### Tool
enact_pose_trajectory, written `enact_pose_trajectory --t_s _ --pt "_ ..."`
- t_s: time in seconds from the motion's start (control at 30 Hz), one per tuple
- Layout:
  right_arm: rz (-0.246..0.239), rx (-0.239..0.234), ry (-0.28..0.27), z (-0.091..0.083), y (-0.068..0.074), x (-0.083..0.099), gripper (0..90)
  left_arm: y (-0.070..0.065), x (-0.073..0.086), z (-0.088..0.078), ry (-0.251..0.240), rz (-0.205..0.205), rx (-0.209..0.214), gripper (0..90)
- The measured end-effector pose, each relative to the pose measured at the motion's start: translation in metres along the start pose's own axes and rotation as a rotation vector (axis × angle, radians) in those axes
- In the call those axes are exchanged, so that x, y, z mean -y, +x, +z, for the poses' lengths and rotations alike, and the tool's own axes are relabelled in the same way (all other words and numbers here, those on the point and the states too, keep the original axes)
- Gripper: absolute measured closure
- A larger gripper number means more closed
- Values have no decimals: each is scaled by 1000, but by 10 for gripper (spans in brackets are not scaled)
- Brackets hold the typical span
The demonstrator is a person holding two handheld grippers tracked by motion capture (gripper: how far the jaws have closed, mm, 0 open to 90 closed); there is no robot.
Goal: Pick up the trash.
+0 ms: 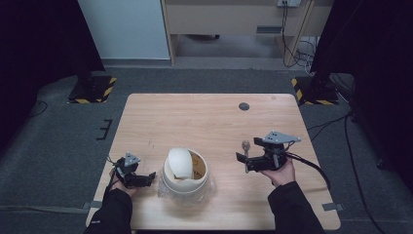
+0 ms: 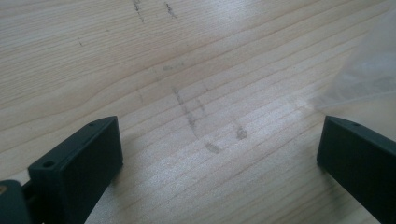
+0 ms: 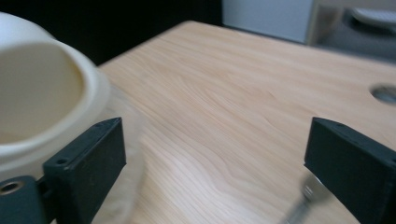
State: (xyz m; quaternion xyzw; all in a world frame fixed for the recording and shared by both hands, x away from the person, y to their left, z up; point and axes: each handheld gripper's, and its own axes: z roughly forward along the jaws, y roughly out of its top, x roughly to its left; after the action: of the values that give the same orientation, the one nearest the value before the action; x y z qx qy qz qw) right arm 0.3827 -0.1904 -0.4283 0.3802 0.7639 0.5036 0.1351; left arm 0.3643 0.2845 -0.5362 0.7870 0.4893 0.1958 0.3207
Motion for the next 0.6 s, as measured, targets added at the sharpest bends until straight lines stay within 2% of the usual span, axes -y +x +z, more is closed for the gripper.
enact_pose_trajectory --t_s 0.07,0.1,0.2,0.27,0.37,0.4,0.43,0.5,0.53,0.57,0.6 --pt "45 26 28 5 -9 7 42 0 0 0 0 3 3 0" --pt "49 44 49 8 -12 9 47 0 0 0 -1 3 3 0" --pt "38 75 70 17 -19 17 96 0 0 0 0 3 2 0" --pt "35 110 103 25 -24 22 137 0 0 0 0 3 2 0" --pt "38 130 129 33 -29 28 191 0 0 0 1 3 2 0" --pt "35 154 170 41 -32 34 241 0 0 0 1 3 2 0" --pt "35 154 170 41 -32 34 241 0 0 0 1 3 1 0" --pt "21 190 223 52 -37 42 312 0 0 0 3 2 -1 0" --pt "21 190 223 52 -37 42 312 0 0 0 3 2 -1 0" --pt "21 209 243 55 -39 44 332 0 0 0 3 1 -2 0" --pt "15 223 265 62 -43 47 400 0 0 0 4 0 -2 0"
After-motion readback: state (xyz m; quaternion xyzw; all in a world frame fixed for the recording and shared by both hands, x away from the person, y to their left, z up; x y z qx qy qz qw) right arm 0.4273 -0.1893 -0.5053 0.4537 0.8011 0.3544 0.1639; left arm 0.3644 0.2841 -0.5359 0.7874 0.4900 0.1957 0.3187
